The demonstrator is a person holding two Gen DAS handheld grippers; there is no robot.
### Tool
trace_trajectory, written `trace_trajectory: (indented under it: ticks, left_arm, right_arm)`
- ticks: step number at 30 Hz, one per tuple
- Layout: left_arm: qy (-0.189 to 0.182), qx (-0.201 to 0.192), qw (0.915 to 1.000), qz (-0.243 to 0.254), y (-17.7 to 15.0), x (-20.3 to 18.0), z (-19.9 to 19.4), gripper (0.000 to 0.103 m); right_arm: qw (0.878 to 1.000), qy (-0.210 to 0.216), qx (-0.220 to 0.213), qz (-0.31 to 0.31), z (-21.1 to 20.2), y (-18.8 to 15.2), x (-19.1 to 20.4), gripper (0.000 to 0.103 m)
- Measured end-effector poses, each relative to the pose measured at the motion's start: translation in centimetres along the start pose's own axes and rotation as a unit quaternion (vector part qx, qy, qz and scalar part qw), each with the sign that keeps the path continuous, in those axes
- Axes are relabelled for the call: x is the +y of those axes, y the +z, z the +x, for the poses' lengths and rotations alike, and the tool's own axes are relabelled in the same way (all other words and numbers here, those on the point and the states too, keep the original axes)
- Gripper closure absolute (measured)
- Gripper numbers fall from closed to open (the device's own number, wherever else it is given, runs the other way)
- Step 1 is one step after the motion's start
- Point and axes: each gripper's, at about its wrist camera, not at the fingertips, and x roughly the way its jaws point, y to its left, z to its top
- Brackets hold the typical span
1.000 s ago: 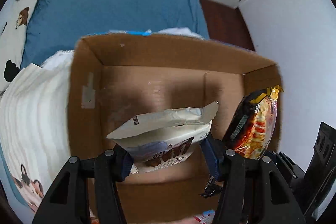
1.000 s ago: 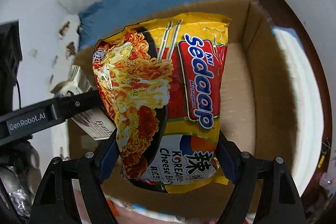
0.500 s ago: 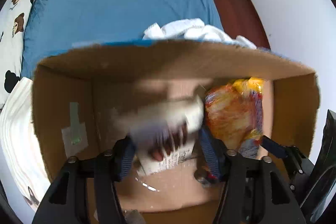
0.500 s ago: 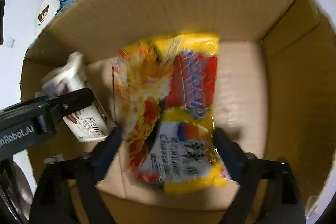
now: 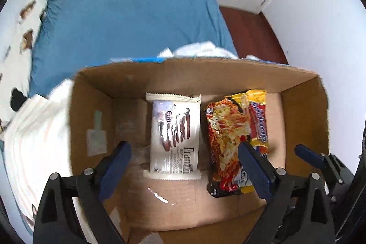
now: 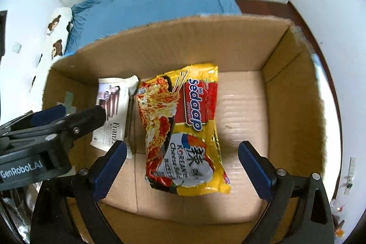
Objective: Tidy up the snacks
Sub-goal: 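Carry both packs into the cardboard box and open both tools to release them, then grasp an orange wrapped cake with the left tool while the right grasps another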
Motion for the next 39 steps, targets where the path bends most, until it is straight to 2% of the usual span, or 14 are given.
trace_trajectory:
  ticks: [3, 4, 9, 11, 15, 21, 26, 31, 35, 39]
  left_arm:
    - [0.014, -0.042, 0.999, 0.005, -1.7, -0.3, -2.7, 0.008]
    - [0.02, -0.057, 0.9981, 0.005, -2.4, -0.3, -4.1, 0.008]
    - [0.016, -0.096, 0.9952, -0.003, -5.0, -0.4, -7.9, 0.008]
    - [0.014, -0.112, 0.9936, -0.01, -6.2, -0.4, -9.6, 0.008]
    - [0.018, -0.139, 0.9901, -0.01, -8.9, -0.5, -12.2, 0.008]
    - [0.033, -0.157, 0.9871, -0.002, -15.5, 0.0, -14.8, 0.008]
    - [0.082, -0.146, 0.9857, 0.018, -23.1, 0.5, -14.0, 0.008]
    - [0.12, -0.102, 0.9867, 0.041, -31.4, 0.7, -10.7, 0.008]
    - [0.128, -0.052, 0.9888, 0.056, -37.1, 0.5, -7.2, 0.007]
    - [0.138, -0.016, 0.988, 0.068, -40.3, 0.6, -4.4, 0.007]
  right_arm:
    - [1.0, 0.002, -0.024, -0.001, -3.9, -1.2, 0.0, 0.003]
    - [1.0, 0.003, -0.029, -0.001, -4.1, -1.5, 0.0, 0.003]
    - [0.998, 0.013, -0.067, 0.001, -9.2, -5.0, -0.1, 0.003]
    - [0.997, 0.018, -0.08, 0.002, -9.9, -6.6, -0.8, 0.003]
    - [0.995, 0.036, -0.097, 0.007, -9.0, -9.0, 0.5, 0.003]
    - [0.994, 0.067, -0.091, 0.008, -9.6, -14.3, 1.2, 0.003]
    - [0.995, 0.084, -0.047, 0.0, -7.9, -21.1, 1.6, 0.003]
    - [0.997, 0.052, 0.032, -0.05, -4.0, -29.1, 2.4, 0.003]
    - [0.99, 0.025, 0.106, -0.086, -0.1, -35.3, 2.7, 0.003]
    - [0.976, -0.007, 0.177, -0.125, 4.2, -40.2, 2.5, 0.003]
